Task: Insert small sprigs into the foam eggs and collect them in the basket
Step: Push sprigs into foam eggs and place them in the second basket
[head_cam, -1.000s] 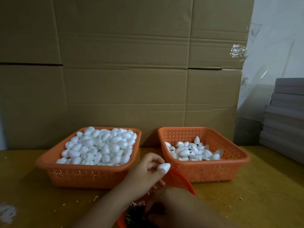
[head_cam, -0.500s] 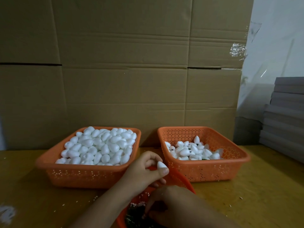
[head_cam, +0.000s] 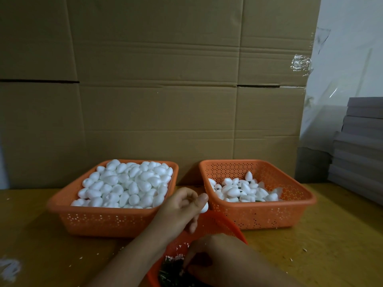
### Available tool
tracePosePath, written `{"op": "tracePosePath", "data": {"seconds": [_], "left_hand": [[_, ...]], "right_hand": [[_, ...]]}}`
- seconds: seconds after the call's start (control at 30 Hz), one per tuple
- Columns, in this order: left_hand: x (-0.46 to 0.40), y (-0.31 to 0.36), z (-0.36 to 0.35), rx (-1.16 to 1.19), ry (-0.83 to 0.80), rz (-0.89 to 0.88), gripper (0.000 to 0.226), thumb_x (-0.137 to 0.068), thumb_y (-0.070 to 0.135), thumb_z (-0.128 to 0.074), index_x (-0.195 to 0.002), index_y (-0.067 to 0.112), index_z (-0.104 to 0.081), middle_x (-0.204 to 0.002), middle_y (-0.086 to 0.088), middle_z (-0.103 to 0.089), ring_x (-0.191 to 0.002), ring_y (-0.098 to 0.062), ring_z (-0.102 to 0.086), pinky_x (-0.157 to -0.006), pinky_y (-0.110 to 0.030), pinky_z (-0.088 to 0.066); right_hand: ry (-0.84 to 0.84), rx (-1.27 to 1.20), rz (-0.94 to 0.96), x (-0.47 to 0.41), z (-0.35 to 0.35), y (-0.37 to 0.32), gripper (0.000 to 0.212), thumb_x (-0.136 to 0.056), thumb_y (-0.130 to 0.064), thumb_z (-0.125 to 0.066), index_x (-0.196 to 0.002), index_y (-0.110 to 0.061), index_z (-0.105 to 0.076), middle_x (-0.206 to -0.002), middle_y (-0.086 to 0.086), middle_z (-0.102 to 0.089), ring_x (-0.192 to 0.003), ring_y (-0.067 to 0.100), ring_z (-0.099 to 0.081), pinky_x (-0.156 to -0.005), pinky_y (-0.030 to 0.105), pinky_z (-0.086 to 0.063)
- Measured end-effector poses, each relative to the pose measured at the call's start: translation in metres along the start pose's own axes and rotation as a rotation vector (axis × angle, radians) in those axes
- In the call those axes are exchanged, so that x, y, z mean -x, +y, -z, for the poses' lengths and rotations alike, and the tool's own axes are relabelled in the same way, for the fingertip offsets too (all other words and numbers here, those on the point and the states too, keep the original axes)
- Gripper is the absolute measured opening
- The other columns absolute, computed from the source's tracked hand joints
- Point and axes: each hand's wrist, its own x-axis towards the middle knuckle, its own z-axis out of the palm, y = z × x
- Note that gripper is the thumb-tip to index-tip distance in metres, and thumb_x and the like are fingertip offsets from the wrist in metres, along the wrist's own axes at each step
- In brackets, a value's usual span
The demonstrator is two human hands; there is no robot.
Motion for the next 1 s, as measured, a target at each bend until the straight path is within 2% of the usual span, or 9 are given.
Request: {"op": "tracePosePath", "data": {"seconds": [0.17,0.33,0.53,0.67,0.8,0.87,0.9,0.93,1.0], "left_hand": [[0.003,-0.001,-0.002,0.04,-0.075,0.014,0.028,-0.101,0.029,-0.044,-0.106,0.01,-0.063,-0.079,-0.003,-0.069,-0.055,-0.013,-0.058,-0.054,-0.018,-0.045],[0.003,-0.001,0.0,0.063,-0.113,0.06,0.035,-0.106,0.025,-0.032,-0.101,0.006,-0.061,-0.079,-0.008,-0.071,-0.055,-0.014,-0.059,-0.054,-0.019,-0.047],[0.001,-0.003,-0.001,0.141,-0.102,0.058,0.014,-0.1,0.015,-0.049,-0.102,0.006,-0.06,-0.093,-0.006,-0.074,-0.068,-0.014,-0.065,-0.057,-0.022,-0.05],[0.002,-0.004,0.0,0.18,-0.084,0.046,0.012,-0.091,-0.003,-0.061,-0.099,0.005,-0.062,-0.101,-0.003,-0.072,-0.09,-0.015,-0.071,-0.068,-0.023,-0.055],[0.001,-0.006,0.002,0.148,-0.066,0.016,0.023,-0.085,-0.011,-0.064,-0.092,0.01,-0.065,-0.096,0.0,-0.074,-0.103,-0.019,-0.069,-0.078,-0.028,-0.057],[0.0,-0.006,0.003,0.075,-0.057,-0.013,0.023,-0.081,-0.007,-0.072,-0.089,0.013,-0.064,-0.092,0.005,-0.074,-0.098,-0.016,-0.069,-0.08,-0.027,-0.057],[0.0,-0.006,0.003,0.029,-0.051,-0.028,0.022,-0.077,0.0,-0.076,-0.088,0.015,-0.065,-0.089,0.009,-0.072,-0.091,-0.011,-0.068,-0.077,-0.024,-0.055],[0.0,-0.006,0.003,-0.006,-0.046,-0.04,0.021,-0.073,0.008,-0.078,-0.086,0.017,-0.066,-0.085,0.012,-0.07,-0.084,-0.007,-0.066,-0.072,-0.02,-0.052],[0.001,-0.006,0.003,-0.047,-0.039,-0.057,0.015,-0.073,0.016,-0.081,-0.081,0.023,-0.069,-0.079,0.014,-0.067,-0.075,0.0,-0.061,-0.066,-0.016,-0.048]], "right_hand": [[-0.009,-0.018,-0.055,0.0,-0.001,-0.002,0.021,-0.091,-0.032,-0.061,-0.108,-0.036,-0.072,-0.121,-0.017,-0.064,-0.11,-0.004,-0.056,-0.095,0.009,-0.037],[0.022,-0.003,-0.043,0.001,-0.003,-0.001,0.021,-0.092,-0.032,-0.06,-0.109,-0.036,-0.072,-0.121,-0.018,-0.062,-0.111,-0.004,-0.055,-0.094,0.007,-0.034],[0.041,0.019,-0.021,-0.001,-0.006,0.006,0.021,-0.087,-0.038,-0.062,-0.107,-0.046,-0.066,-0.117,-0.022,-0.064,-0.108,-0.008,-0.054,-0.078,-0.004,-0.033],[0.028,-0.019,-0.049,-0.003,-0.011,0.014,0.03,-0.086,-0.041,-0.06,-0.114,-0.049,-0.055,-0.116,-0.021,-0.064,-0.106,-0.007,-0.057,-0.083,0.002,-0.037],[-0.018,-0.03,-0.032,-0.005,-0.014,0.016,0.033,-0.085,-0.042,-0.051,-0.118,-0.04,-0.054,-0.112,-0.015,-0.064,-0.095,-0.001,-0.061,-0.079,0.009,-0.044],[0.095,-0.02,-0.024,-0.008,-0.016,0.018,0.03,-0.093,-0.023,-0.047,-0.112,-0.017,-0.07,-0.113,0.006,-0.07,-0.109,0.014,-0.062,-0.098,0.021,-0.042],[0.115,0.003,-0.039,-0.01,-0.019,0.019,0.033,-0.096,-0.014,-0.044,-0.115,-0.002,-0.069,-0.12,0.019,-0.066,-0.118,0.024,-0.058,-0.105,0.026,-0.036],[0.076,0.035,-0.027,-0.012,-0.02,0.018,0.032,-0.097,-0.011,-0.045,-0.118,0.001,-0.066,-0.125,0.02,-0.064,-0.123,0.019,-0.055,-0.107,0.022,-0.031],[0.053,0.039,0.013,-0.017,-0.017,0.012,0.034,-0.097,-0.008,-0.043,-0.117,0.012,-0.062,-0.128,0.03,-0.058,-0.12,-0.011,-0.049,-0.101,0.005,-0.026]]}}
